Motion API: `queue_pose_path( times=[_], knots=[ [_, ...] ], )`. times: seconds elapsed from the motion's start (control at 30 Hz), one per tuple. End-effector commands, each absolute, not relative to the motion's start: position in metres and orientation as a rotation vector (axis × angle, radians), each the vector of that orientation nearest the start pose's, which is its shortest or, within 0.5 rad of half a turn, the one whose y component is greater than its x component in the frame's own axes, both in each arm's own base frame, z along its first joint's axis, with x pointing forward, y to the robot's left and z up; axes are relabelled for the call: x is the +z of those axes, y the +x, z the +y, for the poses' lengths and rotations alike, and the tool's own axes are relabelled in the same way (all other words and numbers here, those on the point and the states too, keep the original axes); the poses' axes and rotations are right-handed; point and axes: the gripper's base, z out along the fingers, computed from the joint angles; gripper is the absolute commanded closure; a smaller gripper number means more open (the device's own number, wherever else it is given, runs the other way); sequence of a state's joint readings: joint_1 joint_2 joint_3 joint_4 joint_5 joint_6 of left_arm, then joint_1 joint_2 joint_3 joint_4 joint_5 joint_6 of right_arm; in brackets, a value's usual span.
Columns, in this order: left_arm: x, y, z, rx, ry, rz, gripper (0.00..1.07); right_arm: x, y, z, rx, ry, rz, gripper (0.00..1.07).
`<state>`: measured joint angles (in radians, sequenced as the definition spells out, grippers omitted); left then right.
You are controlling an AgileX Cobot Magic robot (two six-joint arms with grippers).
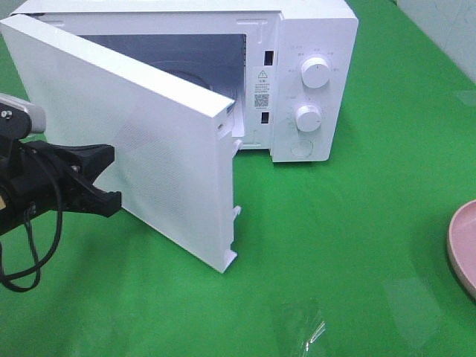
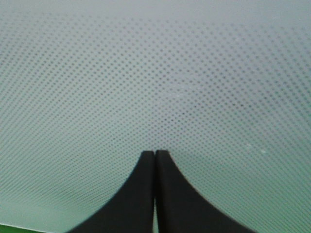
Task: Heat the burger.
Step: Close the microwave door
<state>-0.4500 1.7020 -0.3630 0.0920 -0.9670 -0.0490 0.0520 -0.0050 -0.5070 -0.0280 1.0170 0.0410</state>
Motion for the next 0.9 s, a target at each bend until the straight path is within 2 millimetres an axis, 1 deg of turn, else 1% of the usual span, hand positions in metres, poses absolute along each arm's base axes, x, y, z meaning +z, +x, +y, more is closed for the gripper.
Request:
queue_pose_path(
  times=[0.03, 0.1, 0.13, 0.17, 0.2, 0.23, 0.27, 0.3, 0.33, 0.37, 0.4, 0.43, 0.47, 0.53, 0.63, 0.67, 0.7, 0.73, 0.77, 0.8, 0.9],
  knots=[
    [0.144, 0.239, -0.128, -0.388, 0.449, 1.802, 1.07, 0.284, -0.008, -0.003, 0.016, -0.006, 1.949, 0.32],
    [0.147, 0.247, -0.135, -0.390, 0.416, 1.793, 1.07, 0.284, -0.008, -0.003, 0.016, -0.006, 1.949, 0.32],
    [0.147, 0.247, -0.135, -0.390, 0.416, 1.793, 1.07, 0.284, -0.008, -0.003, 0.016, -0.006, 1.949, 0.32],
    [0.149, 0.252, -0.141, -0.396, 0.418, 1.794, 1.07, 0.284, -0.008, -0.003, 0.016, -0.006, 1.949, 0.32],
    [0.149, 0.252, -0.141, -0.396, 0.418, 1.794, 1.07, 0.284, -0.008, -0.003, 0.016, -0.006, 1.949, 0.32],
    [0.151, 0.258, -0.146, -0.399, 0.424, 1.797, 1.07, 0.284, -0.008, -0.003, 0.016, -0.006, 1.949, 0.32],
    [0.151, 0.258, -0.146, -0.399, 0.424, 1.797, 1.07, 0.284, -0.008, -0.003, 0.016, -0.006, 1.949, 0.32],
    [0.153, 0.265, -0.152, -0.400, 0.430, 1.800, 1.07, 0.284, -0.008, -0.003, 0.016, -0.006, 1.949, 0.32],
    [0.153, 0.265, -0.152, -0.400, 0.430, 1.800, 1.07, 0.284, -0.008, -0.003, 0.016, -0.006, 1.949, 0.32],
    [0.156, 0.272, -0.155, -0.399, 0.424, 1.801, 1.07, 0.284, -0.008, -0.003, 0.016, -0.006, 1.949, 0.32],
    [0.156, 0.272, -0.155, -0.399, 0.424, 1.801, 1.07, 0.284, -0.008, -0.003, 0.016, -0.006, 1.949, 0.32],
    [0.158, 0.278, -0.159, -0.400, 0.419, 1.797, 1.07, 0.284, -0.008, -0.003, 0.016, -0.006, 1.949, 0.32],
    [0.158, 0.278, -0.159, -0.400, 0.419, 1.797, 1.07, 0.284, -0.008, -0.003, 0.016, -0.006, 1.949, 0.32],
    [0.164, 0.291, -0.165, -0.403, 0.412, 1.786, 1.07, 0.284, -0.008, -0.003, 0.016, -0.006, 1.949, 0.32],
    [0.165, 0.295, -0.168, -0.403, 0.411, 1.784, 1.07, 0.284, -0.008, -0.003, 0.016, -0.006, 1.949, 0.32],
    [0.167, 0.302, -0.172, -0.404, 0.411, 1.783, 1.07, 0.284, -0.008, -0.003, 0.016, -0.006, 1.949, 0.32],
    [0.167, 0.302, -0.172, -0.404, 0.411, 1.783, 1.07, 0.284, -0.008, -0.003, 0.016, -0.006, 1.949, 0.32],
    [0.168, 0.308, -0.176, -0.403, 0.412, 1.790, 1.07, 0.284, -0.008, -0.003, 0.016, -0.006, 1.949, 0.32],
    [0.168, 0.308, -0.176, -0.403, 0.412, 1.790, 1.07, 0.284, -0.008, -0.003, 0.016, -0.006, 1.949, 0.32],
    [0.168, 0.314, -0.179, -0.403, 0.412, 1.789, 1.07, 0.284, -0.008, -0.003, 0.016, -0.006, 1.949, 0.32],
    [0.169, 0.320, -0.182, -0.404, 0.411, 1.785, 1.07, 0.284, -0.008, -0.003, 0.016, -0.006, 1.949, 0.32]
  ],
)
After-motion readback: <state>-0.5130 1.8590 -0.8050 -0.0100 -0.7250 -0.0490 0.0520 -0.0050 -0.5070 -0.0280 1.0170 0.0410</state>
